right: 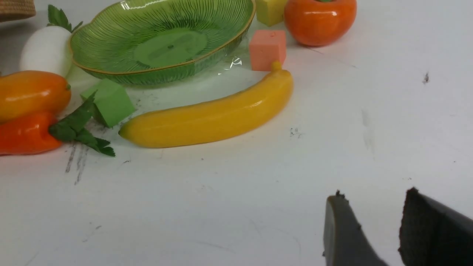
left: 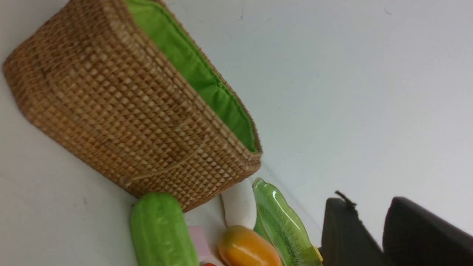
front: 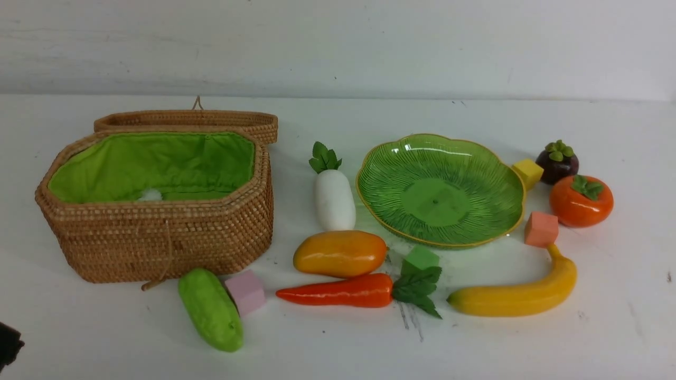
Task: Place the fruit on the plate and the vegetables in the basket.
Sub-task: Take a chayote with your left arm and place it on the basket on the left.
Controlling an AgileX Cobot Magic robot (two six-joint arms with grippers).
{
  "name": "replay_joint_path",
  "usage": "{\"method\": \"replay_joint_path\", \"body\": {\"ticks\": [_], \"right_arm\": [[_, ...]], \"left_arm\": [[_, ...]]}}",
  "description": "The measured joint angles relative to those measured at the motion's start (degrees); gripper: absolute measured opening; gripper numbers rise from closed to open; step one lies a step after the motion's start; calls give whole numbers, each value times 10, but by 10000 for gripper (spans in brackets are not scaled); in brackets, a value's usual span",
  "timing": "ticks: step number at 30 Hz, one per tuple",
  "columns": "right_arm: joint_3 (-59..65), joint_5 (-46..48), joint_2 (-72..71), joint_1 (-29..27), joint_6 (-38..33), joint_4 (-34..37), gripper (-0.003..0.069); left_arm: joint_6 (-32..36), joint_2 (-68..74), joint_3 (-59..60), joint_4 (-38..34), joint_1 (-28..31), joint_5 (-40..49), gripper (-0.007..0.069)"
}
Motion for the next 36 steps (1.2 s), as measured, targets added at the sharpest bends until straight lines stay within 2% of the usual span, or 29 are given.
{"method": "replay_joint_path", "body": {"ticks": [3, 9, 11, 12, 15, 19, 21, 25, 28, 29, 33, 36], "right_arm": [[0, 0, 0, 0, 0, -1, 240], [1, -7, 0, 0, 3, -8, 240], [5, -29, 0, 0, 45, 42, 240], [5, -32, 0, 0, 45, 42, 240], [6, -93, 0, 0, 125, 164, 240], [6, -170, 0, 0, 152, 239, 238], [5, -180, 0, 0, 153, 266, 223], [-54, -87, 7, 13, 119, 269, 160], [-174, 53, 57, 39, 46, 244, 97], [-239, 140, 100, 51, 3, 229, 67], [-405, 323, 198, 79, -87, 209, 28], [-497, 397, 254, 121, -120, 205, 25]], "left_arm": [[44, 53, -64, 1, 0, 42, 0], [149, 189, -199, 5, 0, 191, -13], [182, 257, -266, 8, 0, 285, -13], [182, 257, -271, 8, 0, 292, -13], [211, 340, -339, 13, 0, 393, -13], [222, 394, -364, 36, 0, 435, -13], [222, 410, -366, 47, 0, 443, -13], [222, 433, -366, 55, -5, 446, -13], [210, 447, -370, 75, -26, 450, -13], [192, 457, -375, 89, -42, 457, -13], [124, 494, -395, 156, -98, 474, -13], [63, 524, -419, 198, -160, 476, -13]]}}
